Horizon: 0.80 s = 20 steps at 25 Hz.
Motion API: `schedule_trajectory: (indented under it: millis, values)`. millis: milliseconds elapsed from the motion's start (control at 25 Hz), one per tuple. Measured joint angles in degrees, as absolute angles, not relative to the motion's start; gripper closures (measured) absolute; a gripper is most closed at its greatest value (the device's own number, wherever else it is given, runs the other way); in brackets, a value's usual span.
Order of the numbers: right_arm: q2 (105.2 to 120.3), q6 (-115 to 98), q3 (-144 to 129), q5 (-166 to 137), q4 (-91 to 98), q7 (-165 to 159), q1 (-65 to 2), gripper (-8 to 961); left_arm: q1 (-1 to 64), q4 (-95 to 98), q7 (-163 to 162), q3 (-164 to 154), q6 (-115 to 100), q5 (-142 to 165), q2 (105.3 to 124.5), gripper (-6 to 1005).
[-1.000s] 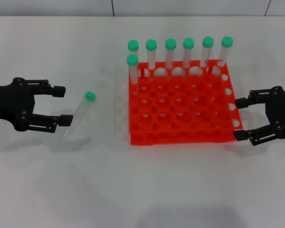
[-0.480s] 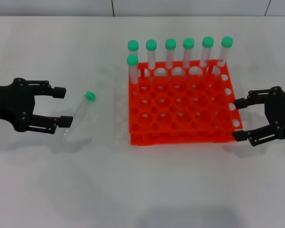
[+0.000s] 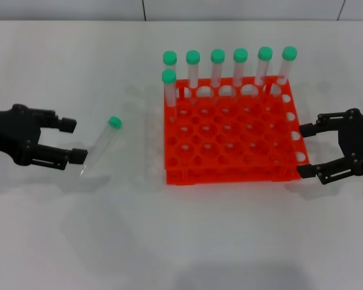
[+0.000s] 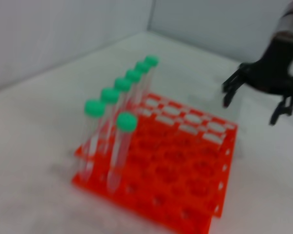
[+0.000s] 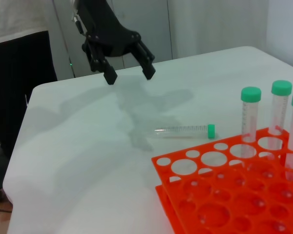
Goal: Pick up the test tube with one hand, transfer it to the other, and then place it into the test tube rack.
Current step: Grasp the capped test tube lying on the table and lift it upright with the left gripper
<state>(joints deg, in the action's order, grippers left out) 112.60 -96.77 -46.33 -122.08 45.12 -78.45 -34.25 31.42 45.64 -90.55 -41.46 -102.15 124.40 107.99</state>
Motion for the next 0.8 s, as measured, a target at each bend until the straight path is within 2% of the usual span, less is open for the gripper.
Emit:
schedule_trajectory:
  millis: [240,480,800]
  values:
    - [112.59,-96.8,-46.3,-122.1,45.2,-78.4,-34.4,84,32.4,52.8,-104.5,-42.0,-104.4,131.3,110.19,212]
    - [112.68,-96.9,-46.3,-122.1,45.3,-78.3,-34.3,84,35.5,54.6,-117.5,-42.1,-106.6,134.7,109.49,216]
    - [112.9,-96.5,-46.4,-122.0,45.3,-77.6,-34.5,83,40.2,56.8,-130.1,-42.8,-105.3,143.6,109.52,222]
